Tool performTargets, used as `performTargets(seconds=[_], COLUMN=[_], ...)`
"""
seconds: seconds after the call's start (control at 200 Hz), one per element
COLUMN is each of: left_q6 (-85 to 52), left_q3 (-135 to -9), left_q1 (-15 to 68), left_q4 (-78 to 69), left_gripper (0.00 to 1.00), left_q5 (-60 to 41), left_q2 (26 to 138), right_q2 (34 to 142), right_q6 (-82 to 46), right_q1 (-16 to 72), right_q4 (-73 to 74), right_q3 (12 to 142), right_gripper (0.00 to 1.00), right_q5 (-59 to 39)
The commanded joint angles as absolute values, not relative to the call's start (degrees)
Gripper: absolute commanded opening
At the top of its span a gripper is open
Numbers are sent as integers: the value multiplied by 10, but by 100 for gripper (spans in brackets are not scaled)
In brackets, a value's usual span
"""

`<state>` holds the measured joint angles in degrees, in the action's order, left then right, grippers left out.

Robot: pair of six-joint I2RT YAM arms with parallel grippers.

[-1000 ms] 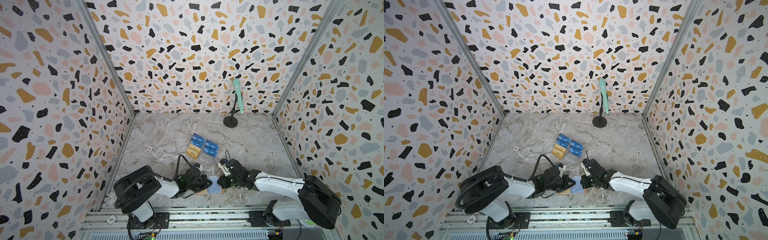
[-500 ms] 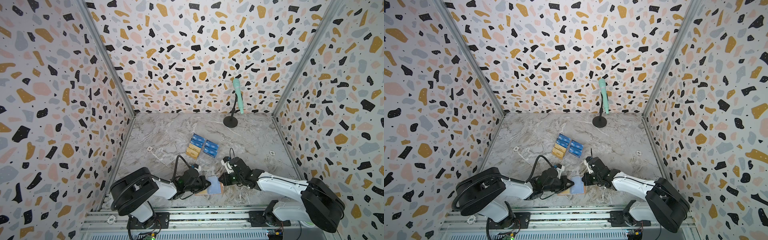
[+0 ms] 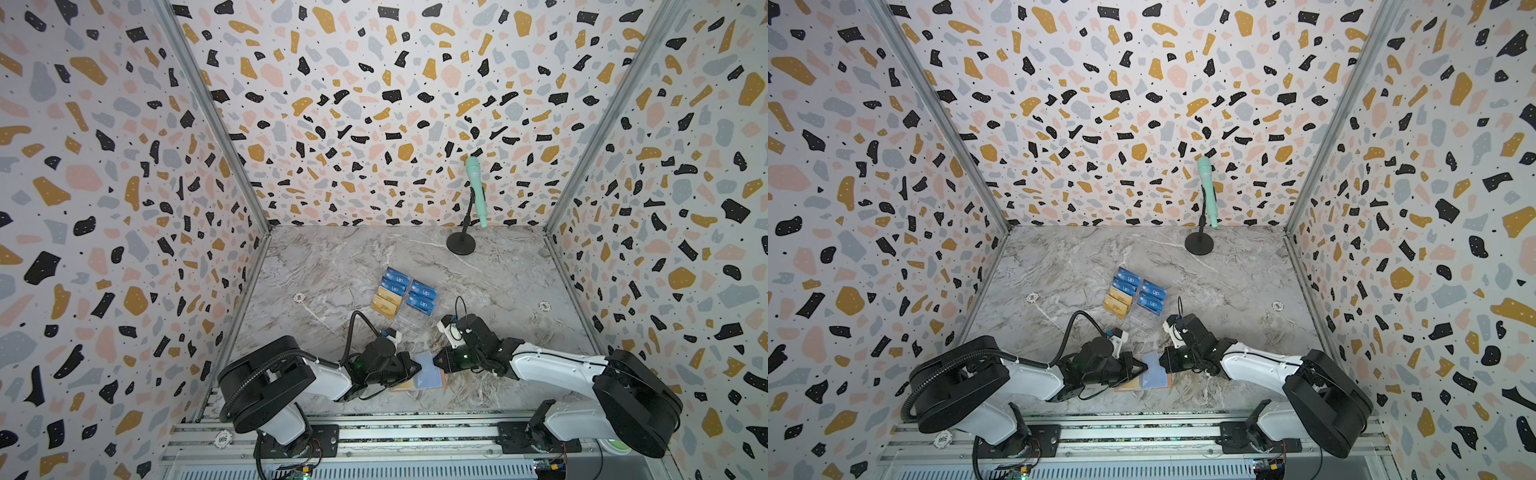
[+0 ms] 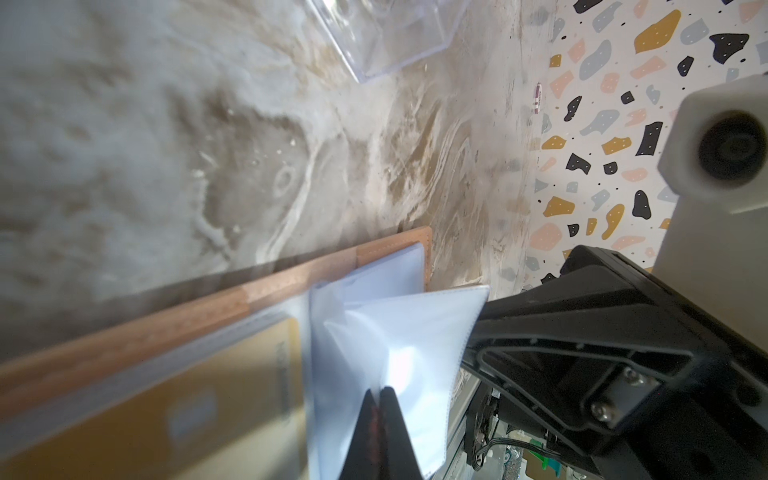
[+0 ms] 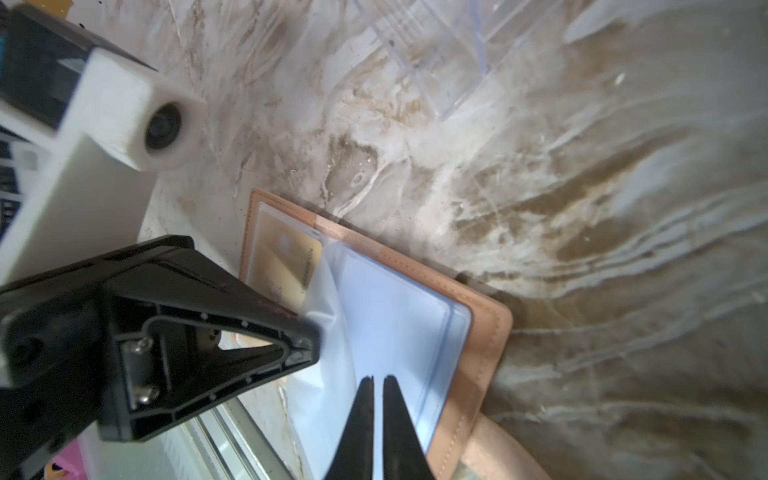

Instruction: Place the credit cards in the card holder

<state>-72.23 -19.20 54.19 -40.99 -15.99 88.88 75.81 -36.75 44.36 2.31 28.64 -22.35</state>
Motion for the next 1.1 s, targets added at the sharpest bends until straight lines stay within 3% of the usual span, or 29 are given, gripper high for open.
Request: performTargets(seconds=[0.0,0.285,0.646,0.796,0.931,1.096], left_q6=[-717,-720,-713,-675,-624,-624], left_q3=[-182,-174,-175,-198,-251,-236], left_q1=[546,546,546,546,547,538], left_q4=[-444,-462,-421,-284,-17,-23], left_gripper=[1,4,40,49,51,52], left_q5=[-158,-160,-162,-140,-4,-8], left_q2=[876,872,840,782,697,640], right_q2=[761,775,787,801,818,833], right_q6=[-360,-369,-363,-361,-361,-360], right_q1=[446,447,464,478,491,500], right_q4=[38,77,96,109,128,140], right_q3=[281,267,279,284,290,302], right_gripper=[9,9,9,9,9,8], right_q5=[-243,-276,-297,-307,-314,-318])
